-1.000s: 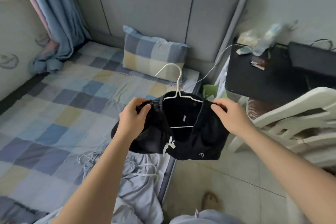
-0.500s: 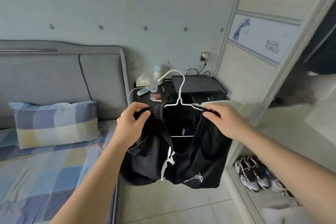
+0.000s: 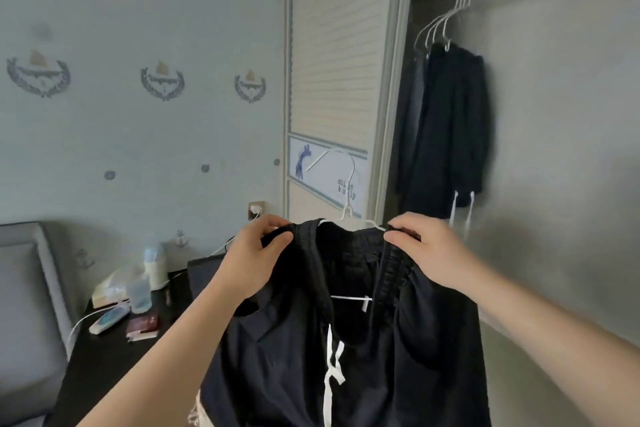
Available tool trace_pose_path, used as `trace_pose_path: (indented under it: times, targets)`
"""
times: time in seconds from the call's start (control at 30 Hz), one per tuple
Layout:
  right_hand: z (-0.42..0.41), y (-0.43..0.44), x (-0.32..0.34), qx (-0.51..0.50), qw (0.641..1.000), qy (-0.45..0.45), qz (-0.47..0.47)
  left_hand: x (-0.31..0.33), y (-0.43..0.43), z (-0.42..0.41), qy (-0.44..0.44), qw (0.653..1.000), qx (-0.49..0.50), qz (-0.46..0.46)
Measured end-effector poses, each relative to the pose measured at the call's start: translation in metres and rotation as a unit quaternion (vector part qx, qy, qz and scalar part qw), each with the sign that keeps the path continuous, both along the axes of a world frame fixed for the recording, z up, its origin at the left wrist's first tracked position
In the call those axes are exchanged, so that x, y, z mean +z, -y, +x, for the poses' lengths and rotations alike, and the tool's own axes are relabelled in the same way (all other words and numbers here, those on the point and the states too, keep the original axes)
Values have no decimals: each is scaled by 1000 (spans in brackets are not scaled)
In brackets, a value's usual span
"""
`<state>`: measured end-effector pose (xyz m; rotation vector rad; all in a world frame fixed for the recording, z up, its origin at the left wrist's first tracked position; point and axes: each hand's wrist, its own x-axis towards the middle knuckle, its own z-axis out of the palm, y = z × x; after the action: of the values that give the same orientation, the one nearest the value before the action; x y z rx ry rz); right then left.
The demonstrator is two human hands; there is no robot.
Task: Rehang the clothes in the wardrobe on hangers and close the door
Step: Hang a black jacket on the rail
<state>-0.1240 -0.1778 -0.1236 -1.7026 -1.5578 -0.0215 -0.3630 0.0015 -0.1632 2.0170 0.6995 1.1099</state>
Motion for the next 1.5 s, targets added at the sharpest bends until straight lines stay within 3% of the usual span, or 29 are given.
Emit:
trace_pose_path:
  times: [0.37, 0.57, 0.73, 0.9, 1.07, 1.2, 1.37, 1.5]
  targets:
    - [103, 34, 91, -206, 977, 59, 16, 86, -53, 188, -10, 979, -178, 96]
    - [132, 56, 146, -355, 930, 93, 14, 130, -68, 280, -12, 952, -288, 105]
    - [143, 68, 190, -474, 875, 100, 10, 156, -70, 329, -31, 935, -309, 170]
    - [157, 58, 232, -554, 831, 26, 43, 174, -72, 355, -34, 911, -365, 189]
    - [183, 25, 271, -524, 810, -205, 168, 193, -74, 373, -23, 889, -417, 186]
    - [207, -10, 289, -411, 818, -332, 227, 218, -77, 385, 8, 882, -448, 149]
    - [246, -54, 292, -302, 846, -365, 245, 256, -79, 399, 35, 888, -431, 157]
    - [282, -89, 289, -218, 857, -375, 279, 278, -75, 410, -4, 892, -407, 197]
